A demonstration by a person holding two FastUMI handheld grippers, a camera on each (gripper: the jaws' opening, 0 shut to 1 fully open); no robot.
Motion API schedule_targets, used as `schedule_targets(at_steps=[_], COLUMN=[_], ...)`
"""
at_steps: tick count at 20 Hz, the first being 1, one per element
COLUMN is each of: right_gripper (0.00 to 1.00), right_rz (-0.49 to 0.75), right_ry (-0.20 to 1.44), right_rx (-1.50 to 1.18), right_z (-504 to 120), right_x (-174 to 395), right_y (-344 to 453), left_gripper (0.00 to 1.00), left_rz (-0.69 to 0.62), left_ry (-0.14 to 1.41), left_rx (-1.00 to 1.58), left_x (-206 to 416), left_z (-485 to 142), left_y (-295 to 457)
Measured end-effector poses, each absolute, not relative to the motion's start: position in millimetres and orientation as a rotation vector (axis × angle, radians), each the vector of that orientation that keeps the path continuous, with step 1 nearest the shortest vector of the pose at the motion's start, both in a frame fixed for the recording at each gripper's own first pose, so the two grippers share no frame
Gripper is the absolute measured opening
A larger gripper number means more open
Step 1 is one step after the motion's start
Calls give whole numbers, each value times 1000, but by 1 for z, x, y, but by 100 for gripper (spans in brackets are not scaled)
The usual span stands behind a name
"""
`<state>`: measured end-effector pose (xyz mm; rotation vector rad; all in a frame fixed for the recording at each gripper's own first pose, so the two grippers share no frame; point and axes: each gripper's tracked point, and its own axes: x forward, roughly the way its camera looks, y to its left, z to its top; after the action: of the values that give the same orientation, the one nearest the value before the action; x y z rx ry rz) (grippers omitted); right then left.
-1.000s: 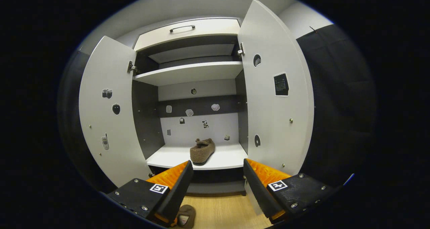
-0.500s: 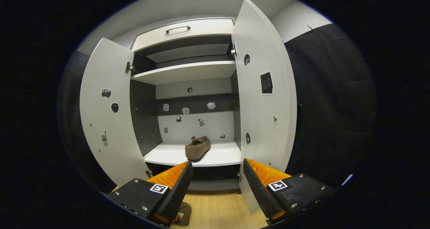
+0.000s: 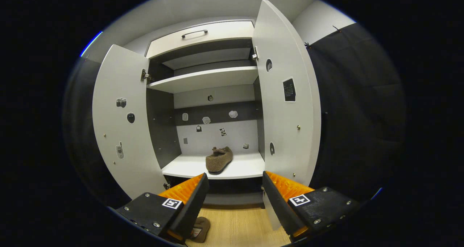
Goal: Grab one shoe with the right hand and put it into the shoe cabinet, grab the other shoe with the left hand and put it into the shoe cabinet; then close the right door with the right hand and the left door with the left hand.
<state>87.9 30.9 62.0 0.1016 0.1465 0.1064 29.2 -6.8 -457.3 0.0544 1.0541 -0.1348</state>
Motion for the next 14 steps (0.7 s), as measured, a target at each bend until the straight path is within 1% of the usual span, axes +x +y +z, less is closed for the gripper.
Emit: schedule_targets(at_steps=[3, 7, 14], right_gripper=[92, 92, 92], right_rz=[108, 136, 202], right_ry=[125, 108, 55], right_rx=[94, 88, 78], right_z=[68, 72, 89], right_x=[87, 83, 79], right_y=[27, 29, 37], left_gripper=[7, 7, 7], left_rz=[-121, -115, -79], left_ry=[1038, 1014, 912], left_rx=[69, 49, -7], left_x=[28, 28, 34], left_z=[-442, -405, -306], left_y=[-9, -8, -8])
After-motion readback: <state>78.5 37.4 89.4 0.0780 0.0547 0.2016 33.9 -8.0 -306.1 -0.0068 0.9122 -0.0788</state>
